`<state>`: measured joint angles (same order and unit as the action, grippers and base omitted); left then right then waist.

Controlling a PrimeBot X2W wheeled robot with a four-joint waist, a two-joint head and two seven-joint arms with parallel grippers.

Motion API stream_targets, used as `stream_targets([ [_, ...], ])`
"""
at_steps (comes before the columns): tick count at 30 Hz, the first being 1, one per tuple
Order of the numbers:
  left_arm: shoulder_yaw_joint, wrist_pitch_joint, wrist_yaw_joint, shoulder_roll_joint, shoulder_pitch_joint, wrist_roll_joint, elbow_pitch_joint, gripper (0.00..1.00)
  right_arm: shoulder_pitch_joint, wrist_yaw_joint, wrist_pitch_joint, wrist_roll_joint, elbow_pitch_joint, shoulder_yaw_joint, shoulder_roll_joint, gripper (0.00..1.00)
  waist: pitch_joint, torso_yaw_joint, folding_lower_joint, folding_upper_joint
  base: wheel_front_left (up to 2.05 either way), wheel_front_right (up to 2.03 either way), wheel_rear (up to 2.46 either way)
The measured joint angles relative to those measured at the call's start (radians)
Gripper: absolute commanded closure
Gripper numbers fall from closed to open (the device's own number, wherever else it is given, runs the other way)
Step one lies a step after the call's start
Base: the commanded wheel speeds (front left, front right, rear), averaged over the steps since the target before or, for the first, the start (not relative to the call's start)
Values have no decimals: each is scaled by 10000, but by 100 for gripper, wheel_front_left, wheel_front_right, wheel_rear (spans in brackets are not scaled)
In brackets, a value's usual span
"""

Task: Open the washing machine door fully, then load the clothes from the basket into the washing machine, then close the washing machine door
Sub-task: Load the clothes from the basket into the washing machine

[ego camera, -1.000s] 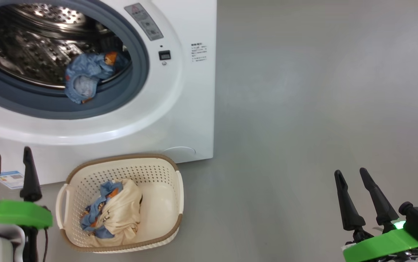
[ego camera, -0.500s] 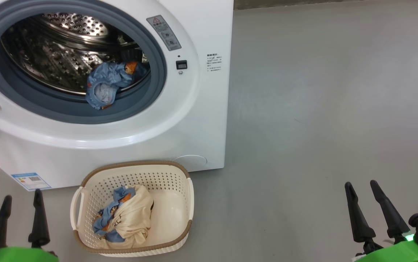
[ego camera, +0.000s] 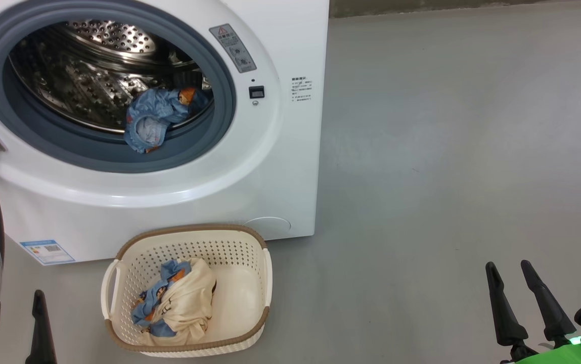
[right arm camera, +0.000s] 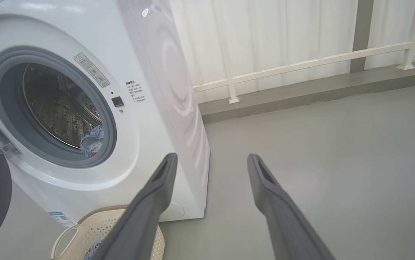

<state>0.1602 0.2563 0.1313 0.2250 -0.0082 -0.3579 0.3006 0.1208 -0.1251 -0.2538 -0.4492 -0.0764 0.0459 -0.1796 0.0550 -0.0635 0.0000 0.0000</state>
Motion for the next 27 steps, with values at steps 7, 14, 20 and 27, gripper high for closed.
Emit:
stream_targets([
  [7, 77, 0, 0, -159, 160, 4, -261, 0, 0, 0, 0, 0, 21, -140, 19, 0, 109, 31, 0, 0, 0, 0, 0],
  [14, 63, 0, 0, -201, 148, 176, -313, 0, -37, 0, 0, 0, 63, -148, 121, 0, 343, 53, 0, 0, 0, 0, 0],
  [20, -75, 0, 0, -247, 112, 174, -301, 0, -105, 0, 0, 4, 130, -148, 167, 0, 617, 39, 0, 0, 0, 0, 0],
  [27, -541, 0, 0, -483, -187, 339, 161, 0, -570, 0, 0, 12, 171, -92, 389, 0, 1119, -51, 0, 0, 0, 0, 0],
])
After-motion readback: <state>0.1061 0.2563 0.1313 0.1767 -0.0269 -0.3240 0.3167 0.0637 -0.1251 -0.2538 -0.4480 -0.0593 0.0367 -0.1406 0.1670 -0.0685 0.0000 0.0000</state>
